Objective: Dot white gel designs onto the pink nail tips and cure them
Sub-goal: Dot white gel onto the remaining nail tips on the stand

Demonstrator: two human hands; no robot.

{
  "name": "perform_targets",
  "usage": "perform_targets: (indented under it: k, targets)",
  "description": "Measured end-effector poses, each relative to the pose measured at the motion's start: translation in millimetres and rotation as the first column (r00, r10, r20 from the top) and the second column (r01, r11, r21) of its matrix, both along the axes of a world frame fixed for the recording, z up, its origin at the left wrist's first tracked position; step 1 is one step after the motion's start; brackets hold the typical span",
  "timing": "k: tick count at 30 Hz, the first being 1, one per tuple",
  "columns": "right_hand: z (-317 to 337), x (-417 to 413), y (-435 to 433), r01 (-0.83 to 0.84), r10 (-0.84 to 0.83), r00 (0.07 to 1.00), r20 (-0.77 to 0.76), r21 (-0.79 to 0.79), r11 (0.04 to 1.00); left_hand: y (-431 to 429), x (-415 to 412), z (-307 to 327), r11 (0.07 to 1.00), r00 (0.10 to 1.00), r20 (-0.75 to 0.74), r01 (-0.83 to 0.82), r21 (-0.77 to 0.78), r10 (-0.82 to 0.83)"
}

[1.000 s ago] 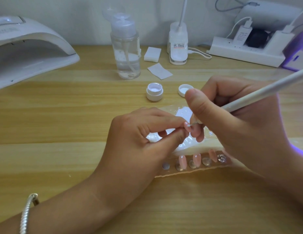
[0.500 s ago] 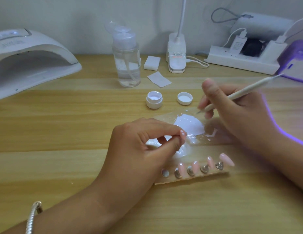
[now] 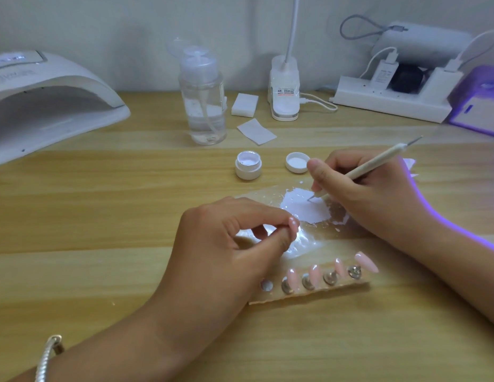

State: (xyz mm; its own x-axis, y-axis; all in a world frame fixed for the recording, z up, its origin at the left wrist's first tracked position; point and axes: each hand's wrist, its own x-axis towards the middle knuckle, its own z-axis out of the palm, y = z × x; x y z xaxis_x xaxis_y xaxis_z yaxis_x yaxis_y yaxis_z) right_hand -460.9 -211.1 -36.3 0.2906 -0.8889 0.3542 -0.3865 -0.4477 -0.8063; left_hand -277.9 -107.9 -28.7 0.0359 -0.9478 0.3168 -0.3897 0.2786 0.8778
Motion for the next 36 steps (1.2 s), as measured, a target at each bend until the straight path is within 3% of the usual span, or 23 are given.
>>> perform_targets:
  k: [3,15,20,25,30,36]
  targets:
    - [-0.2,0.6,0.5,0.011,-0.011,1.000,-0.005,0.012,1.000,0.9,0.0,0.1,1.000,0.998,-0.053,0.014,0.024,-0.013]
    - [-2.3,-1.2,0.3,0.026,-0.026,1.000,0.003,0.013,1.000,-0.1,0.2,-2.6,1.000,1.000,-0.029,0.004,0.010,-0.003]
    - [2.0,-0.1,1.5,0.063,-0.059,0.996,0.069,-0.060,0.996,0.2,1.7,-1.7,1.000,1.000,-0.005,0.016,0.003,-0.016]
    - [23.2,5.9,15.7,0.002,0.027,0.939,0.344,-0.086,0.996,1.5,0.2,0.3,0.999,0.997,-0.068,0.039,0.011,-0.038]
    - [31.3,16.3,38.4,-0.142,0.172,0.915,0.365,-0.108,0.984,-0.4,0.1,-1.1,0.999,1.000,-0.002,0.013,-0.043,-0.013]
    - [27.5,19.7,47.1,-0.193,0.209,0.924,0.320,-0.081,0.978,-0.8,2.7,-0.9,0.996,0.998,0.067,-0.016,-0.087,0.022]
